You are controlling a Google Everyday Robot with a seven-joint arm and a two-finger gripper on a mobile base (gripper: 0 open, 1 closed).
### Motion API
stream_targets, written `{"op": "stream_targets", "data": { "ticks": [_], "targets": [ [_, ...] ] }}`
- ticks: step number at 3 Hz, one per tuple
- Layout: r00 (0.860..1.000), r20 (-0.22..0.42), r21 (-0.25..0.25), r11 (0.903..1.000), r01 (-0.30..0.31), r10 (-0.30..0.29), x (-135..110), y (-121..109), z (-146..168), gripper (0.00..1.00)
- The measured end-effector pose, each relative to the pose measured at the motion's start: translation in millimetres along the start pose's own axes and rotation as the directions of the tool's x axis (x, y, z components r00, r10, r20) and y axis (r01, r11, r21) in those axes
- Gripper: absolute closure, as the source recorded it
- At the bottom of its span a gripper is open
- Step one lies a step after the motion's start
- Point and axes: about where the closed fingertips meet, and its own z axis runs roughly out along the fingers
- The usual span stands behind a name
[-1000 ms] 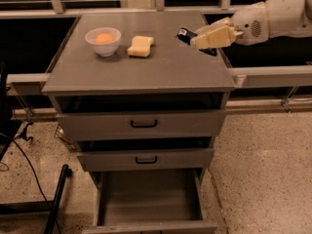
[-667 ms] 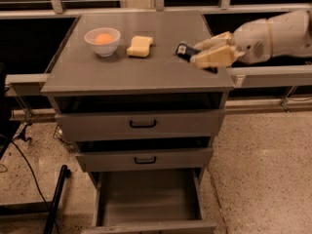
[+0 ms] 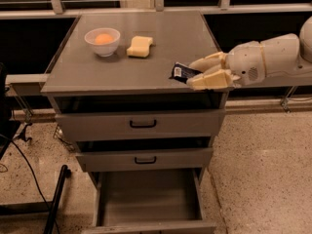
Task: Place rxbar blueberry into bottom drawer
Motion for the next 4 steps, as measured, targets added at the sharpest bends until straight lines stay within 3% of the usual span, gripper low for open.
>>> {"op": "stream_targets", "data": {
  "ticks": [2,4],
  "targets": [
    [0.998,-0.030,-0.044,0.9976,0.053,-0.055,26.9,15.8,17.1,1.00],
    [0.989,-0.070,-0.120,0.9856,0.120,-0.129,95.0,55.6,61.6,1.00]
  ]
}}
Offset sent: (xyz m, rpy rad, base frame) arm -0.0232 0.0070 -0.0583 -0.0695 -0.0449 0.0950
